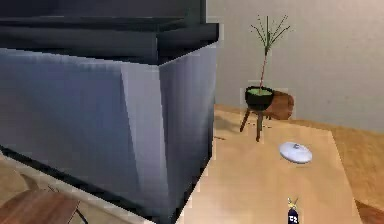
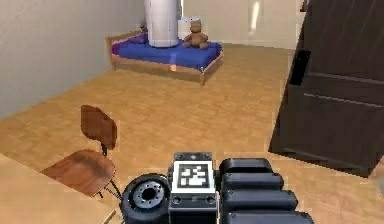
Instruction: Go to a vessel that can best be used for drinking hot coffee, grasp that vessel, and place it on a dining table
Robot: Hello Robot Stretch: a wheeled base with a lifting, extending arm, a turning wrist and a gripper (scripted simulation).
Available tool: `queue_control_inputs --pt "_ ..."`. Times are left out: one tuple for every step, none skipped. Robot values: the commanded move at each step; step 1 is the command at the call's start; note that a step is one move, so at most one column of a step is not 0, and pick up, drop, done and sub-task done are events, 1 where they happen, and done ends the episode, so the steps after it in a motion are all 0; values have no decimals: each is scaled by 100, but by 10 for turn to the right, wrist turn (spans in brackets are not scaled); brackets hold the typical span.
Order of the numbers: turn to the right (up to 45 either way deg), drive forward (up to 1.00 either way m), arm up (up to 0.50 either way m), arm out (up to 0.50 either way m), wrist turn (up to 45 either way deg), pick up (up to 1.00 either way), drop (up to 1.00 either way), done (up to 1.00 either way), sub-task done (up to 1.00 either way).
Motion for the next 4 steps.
queue_control_inputs --pt "-450 0 0 0 0 0 0 0 0" --pt "-450 0 0 0 0 0 0 0 0" --pt "-450 0 0 0 0 0 0 0 0" --pt "-240 0 0 0 0 0 0 0 0"
